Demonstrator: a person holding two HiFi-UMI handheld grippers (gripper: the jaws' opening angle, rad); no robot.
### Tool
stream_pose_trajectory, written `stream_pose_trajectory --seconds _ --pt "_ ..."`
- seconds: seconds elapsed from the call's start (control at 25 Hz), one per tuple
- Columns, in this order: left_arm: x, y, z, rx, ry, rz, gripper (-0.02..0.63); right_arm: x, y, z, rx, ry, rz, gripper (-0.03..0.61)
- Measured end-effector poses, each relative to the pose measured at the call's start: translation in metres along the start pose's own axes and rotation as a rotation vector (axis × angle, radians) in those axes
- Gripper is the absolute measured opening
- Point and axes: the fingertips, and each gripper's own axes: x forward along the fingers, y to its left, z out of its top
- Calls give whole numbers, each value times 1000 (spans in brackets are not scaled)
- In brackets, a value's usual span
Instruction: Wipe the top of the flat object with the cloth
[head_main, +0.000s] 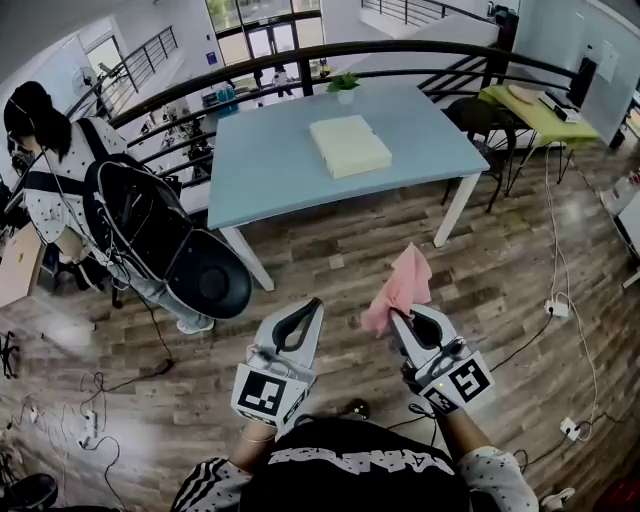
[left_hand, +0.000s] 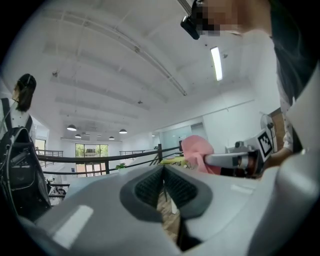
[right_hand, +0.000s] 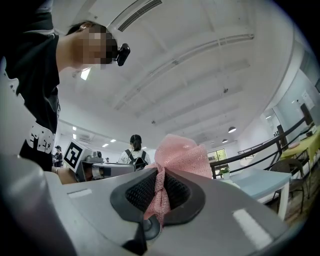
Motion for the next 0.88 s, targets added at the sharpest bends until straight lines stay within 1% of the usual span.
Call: stream_pose_trajectory --seconds 0.16,0.28,0.52,0.64,0.72,0.88 --pt "20 -20 -2 0 12 -21 0 -17 -23 1 -7 -1 -15 23" --pt "28 -28 -1 5 19 -25 0 -24 -33 4 -12 -7 -22 23" --pt "35 -31 1 11 20 -28 0 -30 -42 4 11 -11 -33 23" --pt "41 -28 -1 0 13 -30 0 -28 -43 4 34 -21 -23 23" --pt "45 -26 -3 -9 9 -35 0 -24 -45 4 20 -14 -22 23" --pt "61 -20 -5 -15 -7 -51 0 -19 -59 -2 -20 22 -48 23"
